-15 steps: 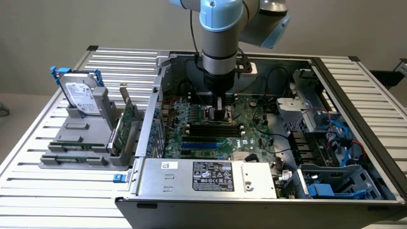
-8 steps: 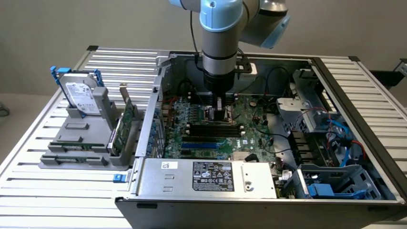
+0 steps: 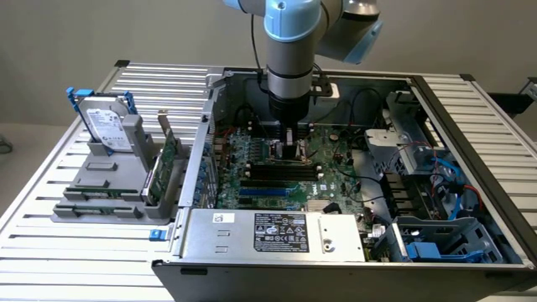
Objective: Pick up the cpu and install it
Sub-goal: 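Place the cpu into insertion slot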
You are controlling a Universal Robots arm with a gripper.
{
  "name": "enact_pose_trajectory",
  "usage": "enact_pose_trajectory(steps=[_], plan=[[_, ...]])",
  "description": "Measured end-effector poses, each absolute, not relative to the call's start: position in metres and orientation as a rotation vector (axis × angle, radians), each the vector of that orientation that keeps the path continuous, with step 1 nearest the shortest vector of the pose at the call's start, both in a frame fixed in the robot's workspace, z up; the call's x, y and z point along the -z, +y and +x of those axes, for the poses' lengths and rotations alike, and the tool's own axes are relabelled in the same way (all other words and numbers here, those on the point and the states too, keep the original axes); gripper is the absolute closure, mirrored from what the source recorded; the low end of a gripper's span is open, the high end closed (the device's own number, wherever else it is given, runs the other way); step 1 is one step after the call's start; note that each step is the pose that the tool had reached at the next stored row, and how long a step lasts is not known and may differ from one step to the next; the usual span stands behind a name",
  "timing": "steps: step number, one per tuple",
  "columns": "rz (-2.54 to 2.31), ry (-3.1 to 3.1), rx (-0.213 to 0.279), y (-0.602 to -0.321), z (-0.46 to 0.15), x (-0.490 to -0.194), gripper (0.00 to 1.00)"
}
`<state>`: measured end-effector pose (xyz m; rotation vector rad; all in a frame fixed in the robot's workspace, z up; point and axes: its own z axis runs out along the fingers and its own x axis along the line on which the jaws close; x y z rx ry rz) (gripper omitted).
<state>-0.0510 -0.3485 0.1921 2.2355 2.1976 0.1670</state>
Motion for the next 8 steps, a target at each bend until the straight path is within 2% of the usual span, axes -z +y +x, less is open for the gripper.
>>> enact_pose_trajectory(steps=[8], plan=[[2.241, 2.195, -0.162, -0.348, -0.0508, -0.1926, 0.45]])
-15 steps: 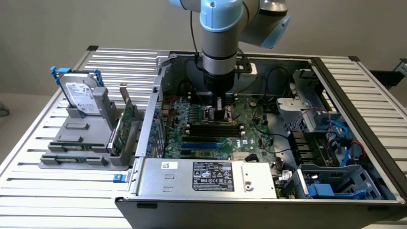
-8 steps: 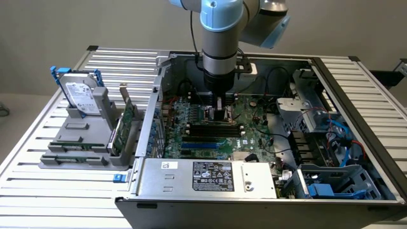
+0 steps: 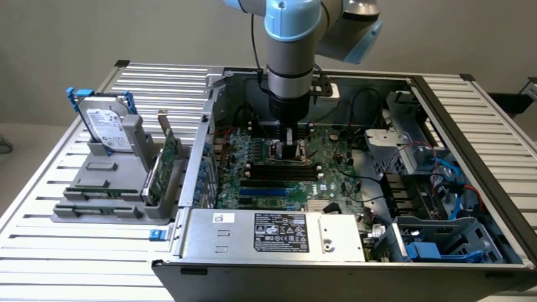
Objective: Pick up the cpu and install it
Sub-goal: 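Place the cpu into insertion slot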
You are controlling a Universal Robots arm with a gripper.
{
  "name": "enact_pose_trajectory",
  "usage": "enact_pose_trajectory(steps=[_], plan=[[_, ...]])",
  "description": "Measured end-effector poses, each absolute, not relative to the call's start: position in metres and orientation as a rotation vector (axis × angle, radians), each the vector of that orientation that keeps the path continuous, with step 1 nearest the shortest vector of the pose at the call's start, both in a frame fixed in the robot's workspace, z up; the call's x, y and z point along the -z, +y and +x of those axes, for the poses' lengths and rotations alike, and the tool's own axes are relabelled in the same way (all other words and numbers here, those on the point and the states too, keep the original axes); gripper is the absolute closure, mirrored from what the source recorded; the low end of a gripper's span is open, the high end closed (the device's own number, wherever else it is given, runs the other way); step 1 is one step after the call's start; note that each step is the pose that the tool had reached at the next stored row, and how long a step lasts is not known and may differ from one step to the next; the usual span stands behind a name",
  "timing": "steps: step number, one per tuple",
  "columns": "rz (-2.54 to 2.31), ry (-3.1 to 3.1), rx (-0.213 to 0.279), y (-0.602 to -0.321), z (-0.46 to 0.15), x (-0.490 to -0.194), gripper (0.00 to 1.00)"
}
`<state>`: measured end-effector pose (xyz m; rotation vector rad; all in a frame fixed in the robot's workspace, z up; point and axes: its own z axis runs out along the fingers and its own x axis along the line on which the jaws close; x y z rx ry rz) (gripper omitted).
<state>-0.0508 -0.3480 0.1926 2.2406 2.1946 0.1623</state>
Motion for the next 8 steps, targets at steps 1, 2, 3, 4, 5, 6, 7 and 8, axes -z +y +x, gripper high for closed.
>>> enact_pose_trajectory(steps=[1, 2, 3, 4, 5, 6, 7, 8], plan=[[2.241, 2.195, -0.162, -0.348, -0.0507, -0.1926, 0.45], [2.241, 2.195, -0.161, -0.3481, -0.0506, -0.1926, 0.45], [2.241, 2.195, -0.161, -0.3481, -0.0505, -0.1926, 0.45], [2.242, 2.195, -0.163, -0.3477, -0.0504, -0.1922, 0.45], [2.243, 2.195, -0.166, -0.347, -0.0499, -0.1914, 0.44], [2.243, 2.195, -0.167, -0.3469, -0.0499, -0.1913, 0.44], [2.242, 2.195, -0.166, -0.347, -0.0498, -0.1913, 0.38], [2.242, 2.195, -0.166, -0.347, -0.0498, -0.1914, 0.38]])
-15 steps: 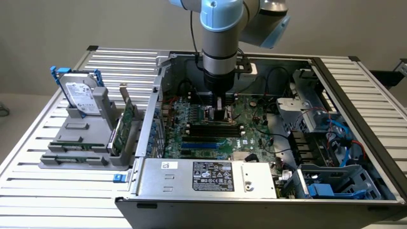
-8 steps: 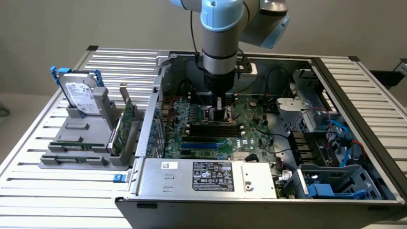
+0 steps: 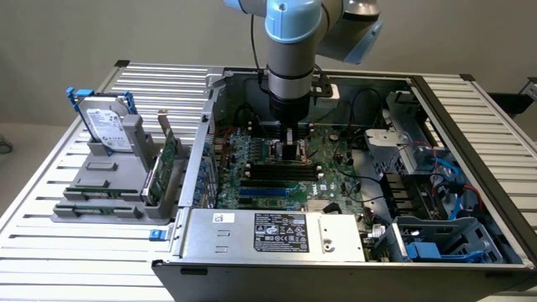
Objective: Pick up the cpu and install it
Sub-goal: 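Place the cpu into insertion slot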
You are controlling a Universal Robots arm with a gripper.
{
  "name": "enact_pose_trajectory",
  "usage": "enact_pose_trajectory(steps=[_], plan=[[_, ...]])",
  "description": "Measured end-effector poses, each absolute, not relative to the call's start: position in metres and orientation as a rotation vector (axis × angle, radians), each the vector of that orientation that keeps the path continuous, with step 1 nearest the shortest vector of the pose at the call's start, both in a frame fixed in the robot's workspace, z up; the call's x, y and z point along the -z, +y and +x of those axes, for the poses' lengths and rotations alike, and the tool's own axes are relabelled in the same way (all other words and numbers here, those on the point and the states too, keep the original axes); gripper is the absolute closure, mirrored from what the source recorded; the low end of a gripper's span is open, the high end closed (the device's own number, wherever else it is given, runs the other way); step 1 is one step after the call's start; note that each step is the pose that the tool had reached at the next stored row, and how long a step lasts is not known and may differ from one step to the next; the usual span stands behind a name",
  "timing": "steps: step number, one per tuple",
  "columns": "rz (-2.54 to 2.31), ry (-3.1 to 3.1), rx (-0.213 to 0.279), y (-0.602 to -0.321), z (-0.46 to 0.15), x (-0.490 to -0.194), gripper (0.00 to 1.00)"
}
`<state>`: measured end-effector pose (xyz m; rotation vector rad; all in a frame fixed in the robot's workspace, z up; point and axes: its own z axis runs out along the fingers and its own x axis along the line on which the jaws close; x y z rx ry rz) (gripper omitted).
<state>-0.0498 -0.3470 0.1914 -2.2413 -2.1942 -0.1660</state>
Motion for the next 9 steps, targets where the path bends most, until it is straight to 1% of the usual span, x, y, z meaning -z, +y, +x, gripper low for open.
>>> enact_pose_trajectory(steps=[9], plan=[[-2.251, -2.184, 0.164, -0.3471, -0.0498, -0.1915, 0.38]])
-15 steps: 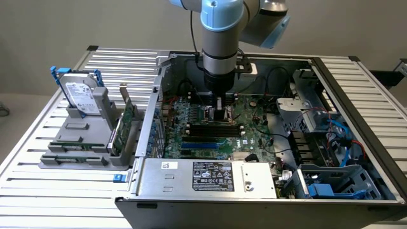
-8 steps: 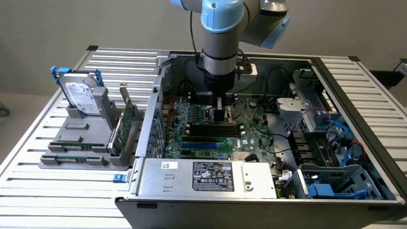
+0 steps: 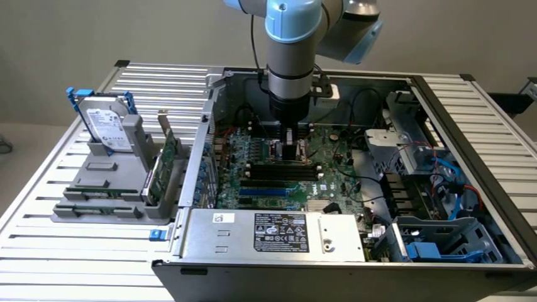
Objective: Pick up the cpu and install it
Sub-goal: 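Place the cpu into insertion slot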
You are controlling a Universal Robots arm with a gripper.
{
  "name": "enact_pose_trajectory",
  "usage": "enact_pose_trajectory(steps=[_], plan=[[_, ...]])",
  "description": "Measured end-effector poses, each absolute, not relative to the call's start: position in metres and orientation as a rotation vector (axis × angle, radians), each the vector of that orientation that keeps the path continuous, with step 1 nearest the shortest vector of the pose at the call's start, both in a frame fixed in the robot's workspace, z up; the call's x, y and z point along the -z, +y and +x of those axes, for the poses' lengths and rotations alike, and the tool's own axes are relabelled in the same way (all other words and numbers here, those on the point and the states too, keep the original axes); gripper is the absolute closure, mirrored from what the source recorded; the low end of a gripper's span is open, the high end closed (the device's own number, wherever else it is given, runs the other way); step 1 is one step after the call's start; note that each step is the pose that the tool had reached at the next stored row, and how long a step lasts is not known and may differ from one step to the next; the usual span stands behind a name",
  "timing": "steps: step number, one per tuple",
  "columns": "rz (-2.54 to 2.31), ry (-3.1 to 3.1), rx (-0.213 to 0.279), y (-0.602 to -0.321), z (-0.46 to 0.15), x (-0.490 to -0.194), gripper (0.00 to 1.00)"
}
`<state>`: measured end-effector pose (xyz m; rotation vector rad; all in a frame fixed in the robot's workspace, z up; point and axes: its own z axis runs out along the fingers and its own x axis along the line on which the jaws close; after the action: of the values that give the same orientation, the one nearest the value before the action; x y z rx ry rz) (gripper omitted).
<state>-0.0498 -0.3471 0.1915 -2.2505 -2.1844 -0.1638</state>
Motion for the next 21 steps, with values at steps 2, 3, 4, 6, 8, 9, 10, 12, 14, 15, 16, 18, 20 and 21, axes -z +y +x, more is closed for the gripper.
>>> enact_pose_trajectory(steps=[2, 3, 4, 6, 8, 9, 10, 12, 14, 15, 16, 18, 20, 21], plan=[[-2.257, -2.177, 0.163, -0.3471, -0.0498, -0.1915, 0.38], [-2.262, -2.172, 0.162, -0.3471, -0.0498, -0.1915, 0.38], [-2.266, -2.168, 0.162, -0.3471, -0.0498, -0.1915, 0.38], [-2.275, -2.159, 0.161, -0.3471, -0.0497, -0.1915, 0.38], [-2.283, -2.15, 0.16, -0.3471, -0.0497, -0.1914, 0.38], [-2.286, -2.146, 0.159, -0.3471, -0.0497, -0.1914, 0.38], [-2.289, -2.143, 0.158, -0.347, -0.0497, -0.1913, 0.38], [-2.294, -2.138, 0.156, -0.347, -0.0496, -0.1913, 0.38], [-2.298, -2.136, 0.154, -0.347, -0.0495, -0.1912, 0.38], [-2.299, -2.136, 0.153, -0.3469, -0.0493, -0.1913, 0.38], [-2.3, -2.136, 0.152, -0.3468, -0.0493, -0.1913, 0.38], [-2.302, -2.137, 0.149, -0.3463, -0.0493, -0.1913, 0.38], [-2.304, -2.139, 0.145, -0.3456, -0.0493, -0.1913, 0.38], [-2.306, -2.14, 0.143, -0.3451, -0.0493, -0.1913, 0.38]])
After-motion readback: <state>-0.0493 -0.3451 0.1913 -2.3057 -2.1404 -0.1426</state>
